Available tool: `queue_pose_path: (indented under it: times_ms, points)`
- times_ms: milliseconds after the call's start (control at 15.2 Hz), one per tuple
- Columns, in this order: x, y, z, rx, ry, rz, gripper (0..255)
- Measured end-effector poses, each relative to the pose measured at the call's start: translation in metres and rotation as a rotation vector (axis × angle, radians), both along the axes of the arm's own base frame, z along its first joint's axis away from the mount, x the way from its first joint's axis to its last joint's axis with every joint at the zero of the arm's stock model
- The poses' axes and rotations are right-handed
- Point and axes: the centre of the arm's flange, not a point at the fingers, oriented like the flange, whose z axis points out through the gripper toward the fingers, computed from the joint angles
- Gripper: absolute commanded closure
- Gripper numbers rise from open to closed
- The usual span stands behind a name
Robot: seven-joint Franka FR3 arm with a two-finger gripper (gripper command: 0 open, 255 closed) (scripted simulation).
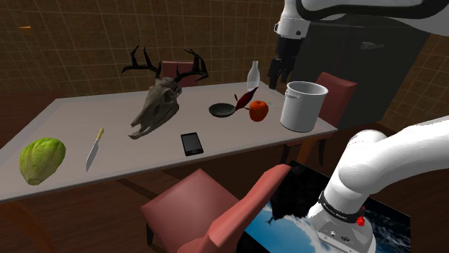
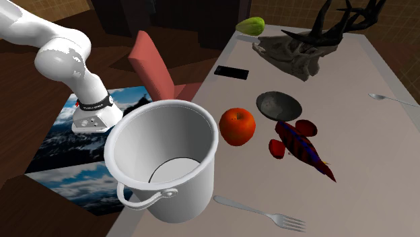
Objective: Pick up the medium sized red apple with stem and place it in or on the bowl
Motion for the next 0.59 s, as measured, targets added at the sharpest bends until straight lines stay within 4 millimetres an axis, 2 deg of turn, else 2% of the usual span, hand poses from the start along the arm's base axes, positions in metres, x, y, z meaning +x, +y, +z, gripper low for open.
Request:
queue_pose_path:
  times_ms: [132, 594]
  points:
    - [0.002, -0.005, -0.003, 0.001, -0.005, 0.007, 0]
    - [0.013, -0.079, -0.044, 0.017, -0.08, 0.113, 0]
